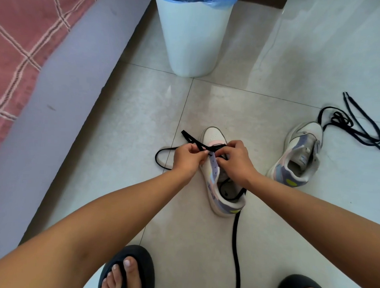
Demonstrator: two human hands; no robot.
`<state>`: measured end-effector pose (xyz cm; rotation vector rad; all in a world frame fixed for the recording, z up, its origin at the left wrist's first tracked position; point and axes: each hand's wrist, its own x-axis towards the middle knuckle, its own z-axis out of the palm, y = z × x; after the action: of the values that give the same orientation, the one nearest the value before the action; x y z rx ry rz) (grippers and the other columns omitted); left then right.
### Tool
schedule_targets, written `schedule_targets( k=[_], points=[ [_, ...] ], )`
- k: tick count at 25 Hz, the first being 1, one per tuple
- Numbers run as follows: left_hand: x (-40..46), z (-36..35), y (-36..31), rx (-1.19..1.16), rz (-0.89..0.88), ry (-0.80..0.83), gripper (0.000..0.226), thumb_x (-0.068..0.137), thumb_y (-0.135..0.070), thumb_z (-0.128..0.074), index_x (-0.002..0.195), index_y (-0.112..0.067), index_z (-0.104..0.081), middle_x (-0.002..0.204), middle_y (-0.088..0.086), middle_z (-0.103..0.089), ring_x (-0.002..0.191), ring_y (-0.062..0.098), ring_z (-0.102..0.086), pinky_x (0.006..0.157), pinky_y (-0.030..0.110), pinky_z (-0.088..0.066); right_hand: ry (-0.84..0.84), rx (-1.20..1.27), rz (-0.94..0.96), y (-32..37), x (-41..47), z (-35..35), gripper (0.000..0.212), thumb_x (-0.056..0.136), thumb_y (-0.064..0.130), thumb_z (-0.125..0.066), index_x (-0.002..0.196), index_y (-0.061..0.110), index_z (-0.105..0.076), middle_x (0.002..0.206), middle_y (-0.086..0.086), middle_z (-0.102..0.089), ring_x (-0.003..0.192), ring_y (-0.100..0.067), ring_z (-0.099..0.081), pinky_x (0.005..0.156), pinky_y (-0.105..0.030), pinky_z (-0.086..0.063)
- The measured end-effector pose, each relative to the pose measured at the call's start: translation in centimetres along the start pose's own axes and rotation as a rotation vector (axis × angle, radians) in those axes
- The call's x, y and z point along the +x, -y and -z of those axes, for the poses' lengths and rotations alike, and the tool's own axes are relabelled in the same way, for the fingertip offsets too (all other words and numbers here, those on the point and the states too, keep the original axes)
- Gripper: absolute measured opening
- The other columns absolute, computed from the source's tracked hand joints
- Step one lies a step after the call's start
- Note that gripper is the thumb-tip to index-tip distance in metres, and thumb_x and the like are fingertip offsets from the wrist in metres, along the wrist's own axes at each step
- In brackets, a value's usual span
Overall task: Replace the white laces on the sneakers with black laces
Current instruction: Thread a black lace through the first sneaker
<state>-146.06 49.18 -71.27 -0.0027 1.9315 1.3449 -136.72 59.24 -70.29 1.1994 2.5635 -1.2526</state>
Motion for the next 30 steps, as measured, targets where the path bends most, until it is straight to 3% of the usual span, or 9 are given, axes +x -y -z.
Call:
schedule_targets(
  k=[4,7,15,18,20,24,30],
  points=[
    [0.0,-0.1,0.5,0.069,0.010,0.009,0.013,0.082,-0.009,-0.070,0.072,-0.011,-0.063,0.075,0.006,-0.066,0.079,0.022,-0.064,0.085,0.040,-0.053,0.008,-0.022,-0.013,0.0,0.0,-0.1,0.016,0.089,0.011,-0.060,0.100,0.010,-0.072,0.123,-0.009,-0.039,0.118,-0.022,-0.036,0.088,-0.012,-0.025],
    [0.1,-0.2,0.2,0.071,0.011,0.011,0.015,0.083,-0.010,-0.069,0.069,-0.010,-0.063,0.070,0.006,-0.063,0.071,0.019,-0.058,0.083,0.041,-0.053,0.022,-0.030,-0.020,0.2,0.0,-0.2,0.016,0.090,0.015,-0.060,0.100,0.012,-0.072,0.123,-0.009,-0.037,0.119,-0.023,-0.034,0.091,-0.017,-0.027],
    [0.1,0.4,-0.2,0.425,-0.257,0.066,0.014,0.083,-0.011,-0.066,0.079,0.003,-0.066,0.078,0.018,-0.068,0.069,0.017,-0.057,0.070,0.037,-0.051,0.018,-0.040,-0.048,0.4,0.1,-0.2,0.016,0.091,0.016,-0.059,0.102,0.013,-0.071,0.122,-0.008,-0.037,0.119,-0.024,-0.032,0.094,-0.025,-0.033],
    [0.5,0.4,-0.5,0.417,-0.258,0.070,0.012,0.082,-0.009,-0.067,0.083,0.002,-0.068,0.081,0.017,-0.069,0.073,0.019,-0.060,0.073,0.039,-0.053,0.006,-0.059,-0.061,0.5,0.0,-0.3,0.016,0.091,0.017,-0.059,0.101,0.013,-0.071,0.121,-0.008,-0.037,0.118,-0.026,-0.033,0.098,-0.036,-0.037],
    [0.6,0.5,-0.3,0.454,-0.247,0.097,0.012,0.082,-0.010,-0.067,0.082,0.003,-0.067,0.081,0.017,-0.068,0.073,0.019,-0.059,0.073,0.039,-0.052,-0.005,-0.054,-0.069,0.5,0.0,-0.4,0.016,0.091,0.017,-0.058,0.100,0.013,-0.071,0.122,-0.008,-0.037,0.118,-0.026,-0.033,0.098,-0.034,-0.036],
    [0.1,0.9,-0.8,0.589,-0.326,0.141,0.012,0.085,-0.011,-0.063,0.077,-0.002,-0.061,0.068,0.004,-0.057,0.064,0.014,-0.049,0.053,0.014,-0.036,-0.012,-0.047,-0.071,0.5,0.0,-0.5,0.017,0.092,0.017,-0.058,0.101,0.012,-0.071,0.124,-0.008,-0.036,0.119,-0.026,-0.032,0.095,-0.031,-0.034],
    [0.6,0.4,-2.0,0.767,-0.501,0.251,0.012,0.086,-0.004,-0.058,0.086,0.006,-0.064,0.087,0.018,-0.065,0.083,0.029,-0.059,0.069,0.032,-0.041,-0.006,-0.095,-0.045,0.6,0.0,-0.6,0.018,0.091,0.016,-0.057,0.102,0.012,-0.071,0.122,-0.010,-0.037,0.117,-0.028,-0.033,0.097,-0.036,-0.037]
  ],
)
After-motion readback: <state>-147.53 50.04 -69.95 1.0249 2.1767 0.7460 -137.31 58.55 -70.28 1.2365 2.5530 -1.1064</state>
